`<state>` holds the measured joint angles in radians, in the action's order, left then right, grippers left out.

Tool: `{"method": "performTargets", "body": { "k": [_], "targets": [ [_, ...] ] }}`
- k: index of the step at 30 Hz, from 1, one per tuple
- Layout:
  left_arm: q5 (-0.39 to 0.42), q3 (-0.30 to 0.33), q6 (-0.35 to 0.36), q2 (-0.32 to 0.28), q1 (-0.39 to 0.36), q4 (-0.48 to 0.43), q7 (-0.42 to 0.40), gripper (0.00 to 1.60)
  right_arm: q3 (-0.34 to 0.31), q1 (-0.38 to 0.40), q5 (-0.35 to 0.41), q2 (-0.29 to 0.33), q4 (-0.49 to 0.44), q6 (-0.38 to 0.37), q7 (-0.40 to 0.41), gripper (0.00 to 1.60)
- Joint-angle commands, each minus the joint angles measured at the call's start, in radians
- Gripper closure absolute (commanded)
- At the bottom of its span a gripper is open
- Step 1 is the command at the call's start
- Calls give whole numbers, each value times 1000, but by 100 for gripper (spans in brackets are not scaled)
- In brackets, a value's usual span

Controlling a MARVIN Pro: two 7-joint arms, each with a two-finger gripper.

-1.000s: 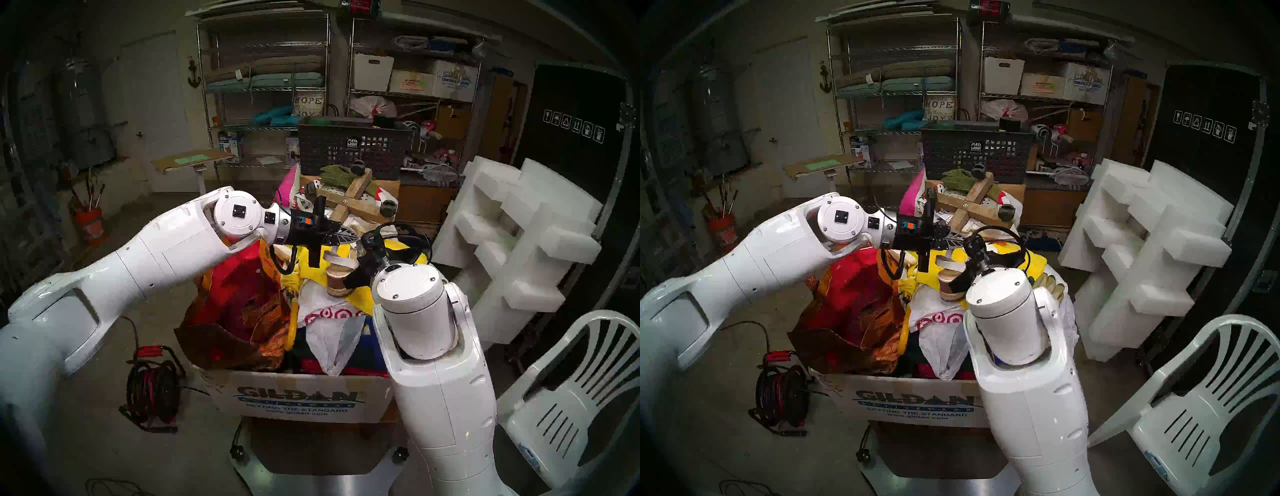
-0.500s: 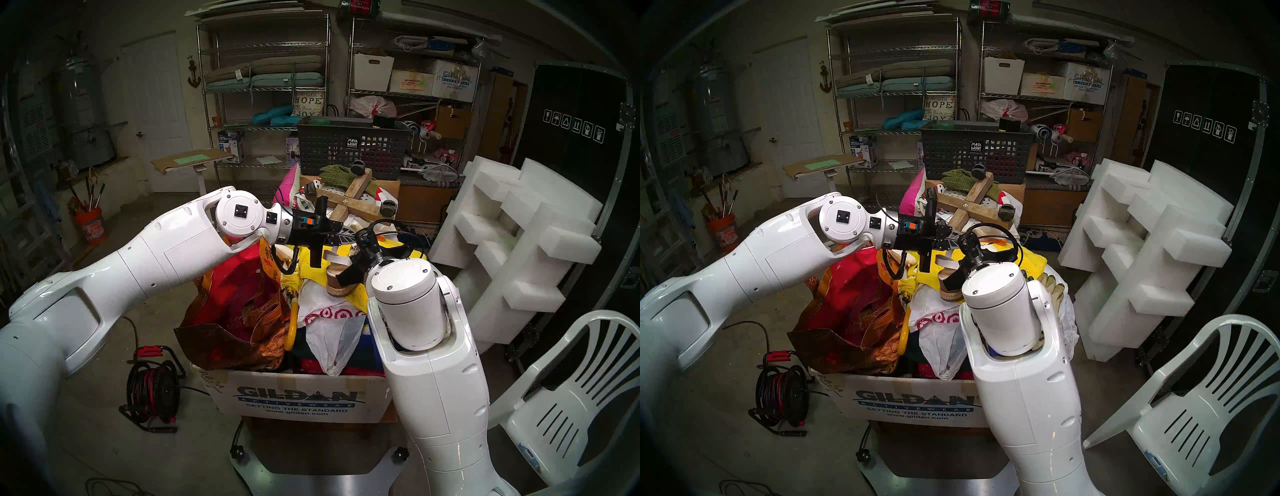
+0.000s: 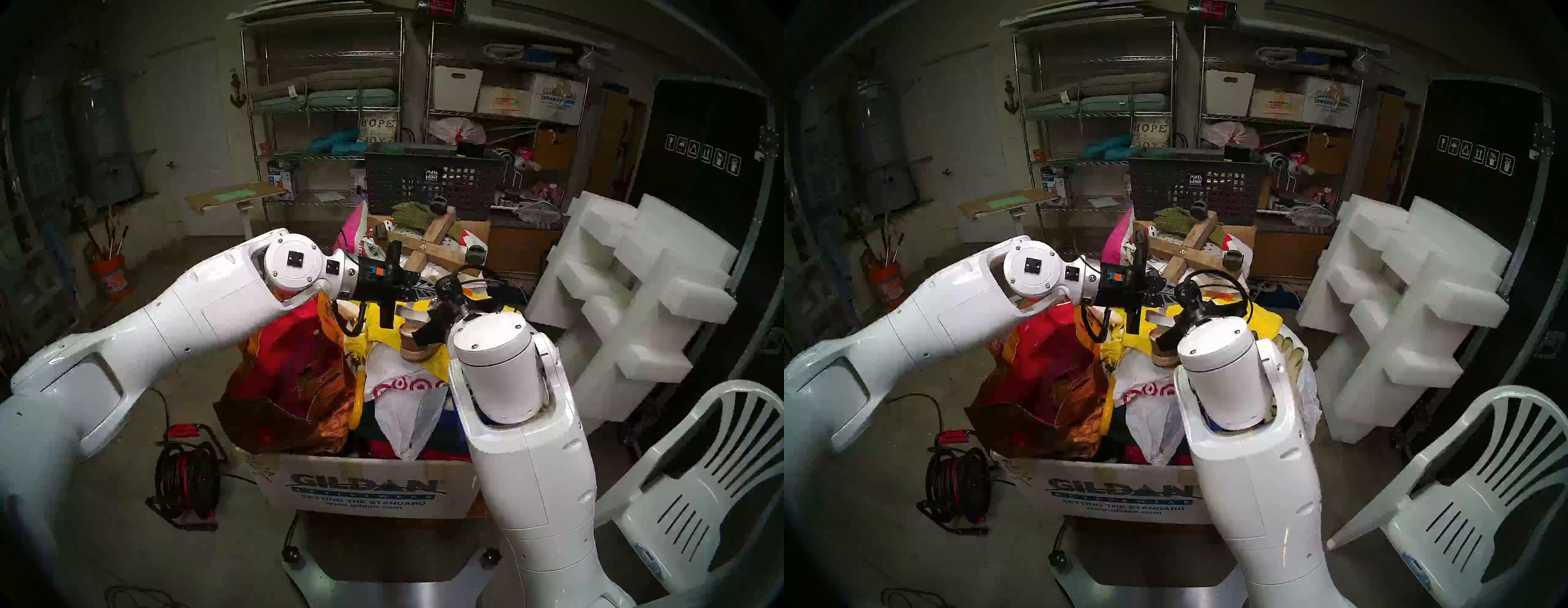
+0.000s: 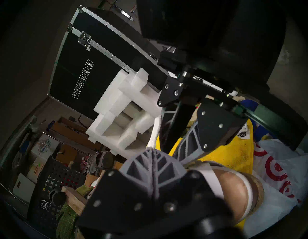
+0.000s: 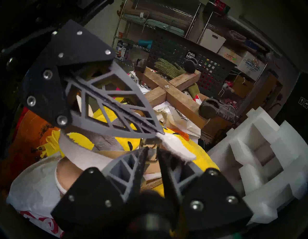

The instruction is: Unbuckle a shoe

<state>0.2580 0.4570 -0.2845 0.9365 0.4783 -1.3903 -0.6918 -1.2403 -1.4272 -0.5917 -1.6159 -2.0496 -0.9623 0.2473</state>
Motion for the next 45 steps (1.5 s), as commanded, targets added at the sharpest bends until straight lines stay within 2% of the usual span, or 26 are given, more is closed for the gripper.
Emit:
{"method": "performTargets", "body": {
  "k": [1,8,15,20,29,33,34,35,36,37,38,45],
  "targets": [
    [0,18,-3,-6,-19,-8,7,160,-5,28,15,-12,-8,2,-3,90],
    [2,15,-12,-8,-19,-10,2,160,-16,35,52,-15,-1,2,14,90],
    [2,15,-15,-10,-19,-13,7,160,-17,42,52,-18,20,2,36,92],
    [3,15,-17,-11,-19,-15,6,160,-21,46,61,-20,26,2,44,88],
    [7,15,-20,-15,-19,-20,4,160,-28,61,58,-24,45,2,64,95],
    [8,16,-19,-17,-20,-23,4,160,-25,62,52,-25,50,2,59,104],
    [8,16,-19,-17,-20,-23,4,160,-23,62,48,-25,51,2,58,117],
    [8,16,-19,-18,-20,-23,4,160,-23,62,49,-25,51,2,57,120],
    [9,16,-19,-18,-20,-23,4,160,-21,62,48,-25,51,2,53,138],
    [9,16,-20,-18,-20,-22,4,160,-19,62,45,-24,51,2,52,144],
    [8,16,-20,-18,-20,-21,4,160,-19,61,44,-24,51,2,51,160],
    [8,16,-14,-19,-19,-15,7,160,-11,45,38,-18,31,2,36,160]
  ]
}}
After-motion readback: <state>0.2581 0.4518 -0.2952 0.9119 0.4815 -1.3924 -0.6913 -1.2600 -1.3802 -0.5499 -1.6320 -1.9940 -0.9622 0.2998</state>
